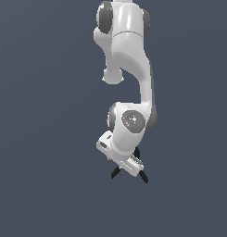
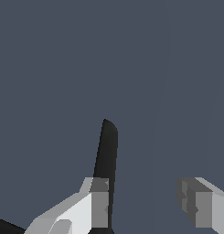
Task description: Pick up the object and move it to a goal position.
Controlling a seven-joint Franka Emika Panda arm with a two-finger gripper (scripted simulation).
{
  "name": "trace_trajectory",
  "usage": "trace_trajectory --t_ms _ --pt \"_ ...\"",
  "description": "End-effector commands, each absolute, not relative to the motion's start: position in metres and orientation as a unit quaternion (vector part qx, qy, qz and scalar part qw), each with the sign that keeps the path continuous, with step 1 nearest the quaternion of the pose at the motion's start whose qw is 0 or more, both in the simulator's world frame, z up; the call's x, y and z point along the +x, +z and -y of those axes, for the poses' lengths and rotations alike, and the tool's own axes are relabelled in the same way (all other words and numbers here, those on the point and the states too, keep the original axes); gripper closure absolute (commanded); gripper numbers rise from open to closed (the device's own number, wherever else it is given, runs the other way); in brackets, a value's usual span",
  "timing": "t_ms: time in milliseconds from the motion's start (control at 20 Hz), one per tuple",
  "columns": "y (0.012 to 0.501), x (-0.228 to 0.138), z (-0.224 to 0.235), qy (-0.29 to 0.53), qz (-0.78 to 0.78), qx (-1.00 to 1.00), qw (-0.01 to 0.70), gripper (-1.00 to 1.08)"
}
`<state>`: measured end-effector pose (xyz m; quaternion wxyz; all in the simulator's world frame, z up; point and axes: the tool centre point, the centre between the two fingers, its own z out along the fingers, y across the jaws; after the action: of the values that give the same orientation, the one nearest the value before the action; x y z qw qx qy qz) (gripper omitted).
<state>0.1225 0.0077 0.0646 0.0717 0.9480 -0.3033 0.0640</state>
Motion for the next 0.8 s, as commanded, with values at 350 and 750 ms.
trace_trajectory --t_ms 350,750 --pt "0.052 0.145 -0.015 0.093 0.351 0.928 0.081 -0.20" --pt "0.050 0.147 -0.017 0.097 0.357 0.925 0.082 -0.20"
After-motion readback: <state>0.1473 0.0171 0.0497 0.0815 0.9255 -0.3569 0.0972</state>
